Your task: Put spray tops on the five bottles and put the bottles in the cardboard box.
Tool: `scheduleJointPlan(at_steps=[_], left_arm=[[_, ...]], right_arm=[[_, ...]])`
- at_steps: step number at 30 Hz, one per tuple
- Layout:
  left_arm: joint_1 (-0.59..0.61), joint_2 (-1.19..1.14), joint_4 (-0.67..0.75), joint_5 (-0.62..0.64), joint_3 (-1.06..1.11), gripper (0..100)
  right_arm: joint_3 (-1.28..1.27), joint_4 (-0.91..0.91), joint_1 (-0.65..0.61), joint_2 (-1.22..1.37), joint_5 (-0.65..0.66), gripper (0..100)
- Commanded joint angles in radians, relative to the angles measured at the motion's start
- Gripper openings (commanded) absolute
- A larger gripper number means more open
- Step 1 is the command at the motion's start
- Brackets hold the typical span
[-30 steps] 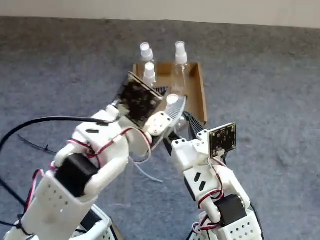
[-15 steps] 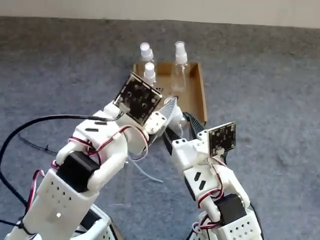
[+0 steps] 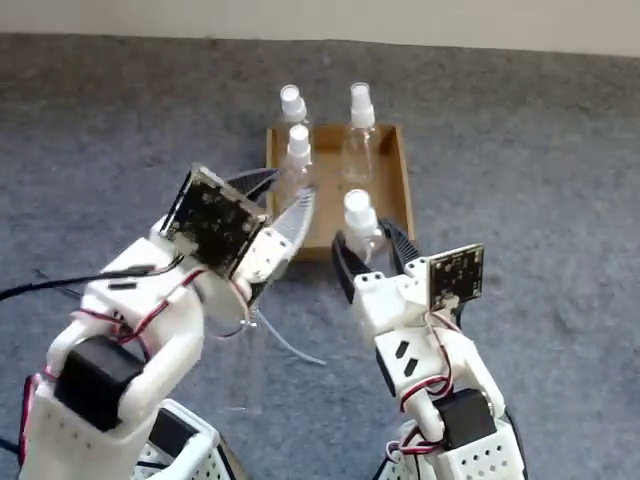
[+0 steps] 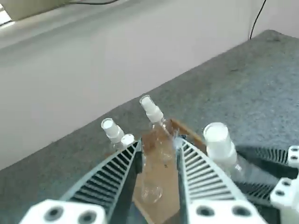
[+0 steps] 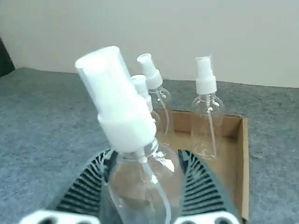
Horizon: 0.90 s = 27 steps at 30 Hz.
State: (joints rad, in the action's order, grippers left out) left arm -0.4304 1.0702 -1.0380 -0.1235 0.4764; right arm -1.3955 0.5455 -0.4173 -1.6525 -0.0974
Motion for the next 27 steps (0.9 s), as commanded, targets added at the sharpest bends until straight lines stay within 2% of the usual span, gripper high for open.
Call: scheduleJointPlan(at_steps=[1, 5, 10, 13, 17, 20, 23, 27], left_arm=[[0.125, 0.027, -0.104, -0.094, 0.048, 12], [0.246, 0.03, -0.018, -0.034, 0.217, 12], [0.263, 0.031, 0.183, 0.118, 0.45, 12], [0.268, 0.031, 0.241, 0.201, 0.539, 12], [0.262, 0.091, 0.239, 0.203, 0.591, 16], [0.26, 0.234, 0.212, 0.203, 0.651, 23], [0.236, 0.397, 0.189, 0.199, 0.711, 23], [0.166, 0.555, 0.195, 0.098, 0.792, 23]], right_arm=[[0.053, -0.022, 0.042, 0.005, -0.008, 0.5], [0.174, -0.022, 0.042, 0.162, -0.009, 0.5], [0.412, -0.022, 0.004, 0.501, -0.015, 0.5], [0.542, -0.021, -0.053, 0.687, -0.015, 0.5], [0.685, 0.005, -0.125, 0.865, -0.031, 0.5], [0.809, 0.062, -0.156, 0.963, -0.075, 0.5], [0.938, 0.122, -0.183, 1.043, -0.078, 0.5], [1.075, 0.226, -0.237, 1.116, -0.078, 0.5]])
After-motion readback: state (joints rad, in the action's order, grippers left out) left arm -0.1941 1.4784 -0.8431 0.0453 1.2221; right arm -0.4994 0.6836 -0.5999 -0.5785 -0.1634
